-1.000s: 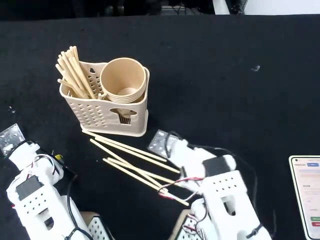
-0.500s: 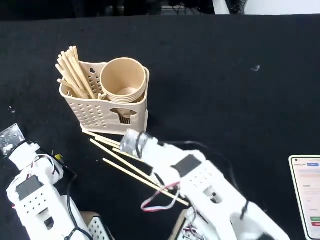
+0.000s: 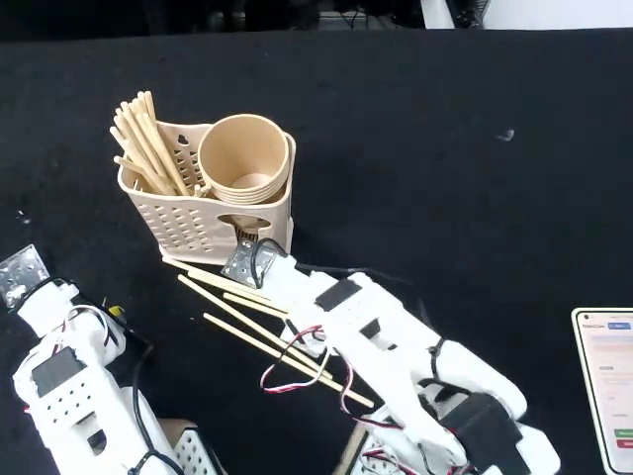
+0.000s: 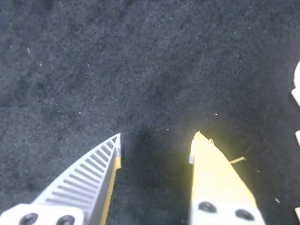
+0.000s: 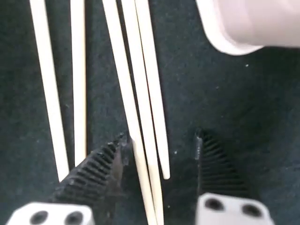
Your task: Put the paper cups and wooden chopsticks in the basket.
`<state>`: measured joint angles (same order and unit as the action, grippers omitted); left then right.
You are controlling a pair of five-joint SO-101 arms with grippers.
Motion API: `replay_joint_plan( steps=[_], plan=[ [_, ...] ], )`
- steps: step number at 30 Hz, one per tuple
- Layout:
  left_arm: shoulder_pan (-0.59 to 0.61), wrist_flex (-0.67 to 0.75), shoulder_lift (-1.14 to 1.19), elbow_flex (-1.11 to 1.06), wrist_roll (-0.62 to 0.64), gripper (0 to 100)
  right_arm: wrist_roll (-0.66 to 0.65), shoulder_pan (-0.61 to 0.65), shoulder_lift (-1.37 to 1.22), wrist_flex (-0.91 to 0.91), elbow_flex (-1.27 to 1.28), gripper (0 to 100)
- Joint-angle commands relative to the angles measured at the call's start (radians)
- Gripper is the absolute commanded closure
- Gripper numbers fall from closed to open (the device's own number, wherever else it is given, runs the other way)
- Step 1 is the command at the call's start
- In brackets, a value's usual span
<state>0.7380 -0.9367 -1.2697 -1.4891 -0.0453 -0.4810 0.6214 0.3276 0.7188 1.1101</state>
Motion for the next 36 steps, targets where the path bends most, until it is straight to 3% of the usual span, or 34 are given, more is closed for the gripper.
replay_joint_plan(
  steps=[1,6,13,24,30,36],
  plan=[
    [-0.008,0.018,-0.015,0.012,0.0,76,-0.002,-0.011,-0.005,-0.017,-0.036,81.1],
    [-0.008,0.018,-0.015,0.012,0.0,76,0.005,-0.011,-0.001,-0.018,-0.038,99.2],
    [-0.008,0.018,-0.015,0.012,0.0,76,0.006,-0.012,0.081,0.06,-0.039,98.8],
    [-0.008,0.018,-0.015,0.012,0.0,76,0.003,-0.014,0.691,0.471,-0.03,98.8],
    [-0.008,0.018,-0.015,0.012,0.0,76,0.008,-0.012,0.918,0.465,-0.001,98.8],
    [-0.007,0.018,-0.015,0.012,0.0,76,0.005,0.037,0.891,0.361,0.183,98.8]
  ],
)
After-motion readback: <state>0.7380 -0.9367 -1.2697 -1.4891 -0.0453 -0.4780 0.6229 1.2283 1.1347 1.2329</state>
